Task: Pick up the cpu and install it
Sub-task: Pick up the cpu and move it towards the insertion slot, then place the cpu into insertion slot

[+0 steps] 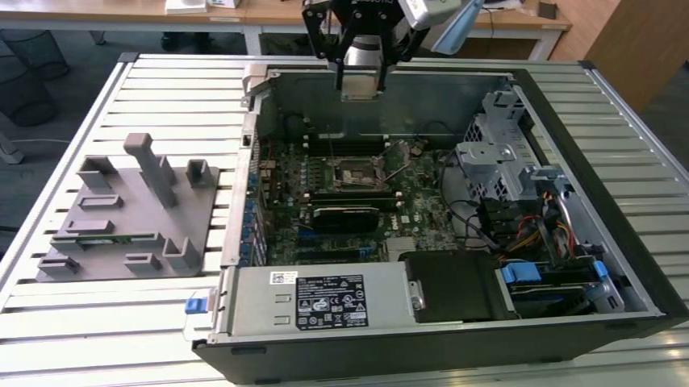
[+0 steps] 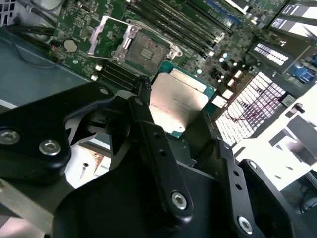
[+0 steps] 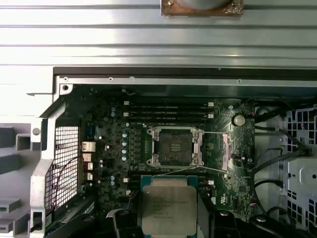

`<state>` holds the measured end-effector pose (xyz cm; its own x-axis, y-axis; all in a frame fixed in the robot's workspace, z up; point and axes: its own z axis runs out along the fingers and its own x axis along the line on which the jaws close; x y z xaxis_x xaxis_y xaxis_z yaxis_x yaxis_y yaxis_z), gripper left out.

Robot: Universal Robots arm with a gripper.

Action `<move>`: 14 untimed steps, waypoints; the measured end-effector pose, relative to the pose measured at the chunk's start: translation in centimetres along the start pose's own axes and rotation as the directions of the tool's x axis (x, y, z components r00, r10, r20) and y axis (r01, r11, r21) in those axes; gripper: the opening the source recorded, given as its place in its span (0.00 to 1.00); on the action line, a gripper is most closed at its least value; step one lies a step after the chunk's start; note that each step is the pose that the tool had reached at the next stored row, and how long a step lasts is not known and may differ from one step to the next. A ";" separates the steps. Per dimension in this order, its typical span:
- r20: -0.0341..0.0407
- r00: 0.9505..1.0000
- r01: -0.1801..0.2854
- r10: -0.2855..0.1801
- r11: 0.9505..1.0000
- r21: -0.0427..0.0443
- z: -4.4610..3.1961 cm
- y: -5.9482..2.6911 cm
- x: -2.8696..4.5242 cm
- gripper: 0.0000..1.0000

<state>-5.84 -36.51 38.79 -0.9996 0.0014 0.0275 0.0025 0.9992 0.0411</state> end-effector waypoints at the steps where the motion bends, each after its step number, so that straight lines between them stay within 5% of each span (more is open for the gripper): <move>1: 0.000 1.000 0.000 0.000 1.000 0.000 0.08 0.13 -0.17 0.53; 14: 0.000 1.000 0.000 0.000 1.000 0.000 0.62 0.45 -1.49 0.53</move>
<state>-4.37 -36.03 38.16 -0.9996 0.0014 0.0275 0.0025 0.9991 0.0414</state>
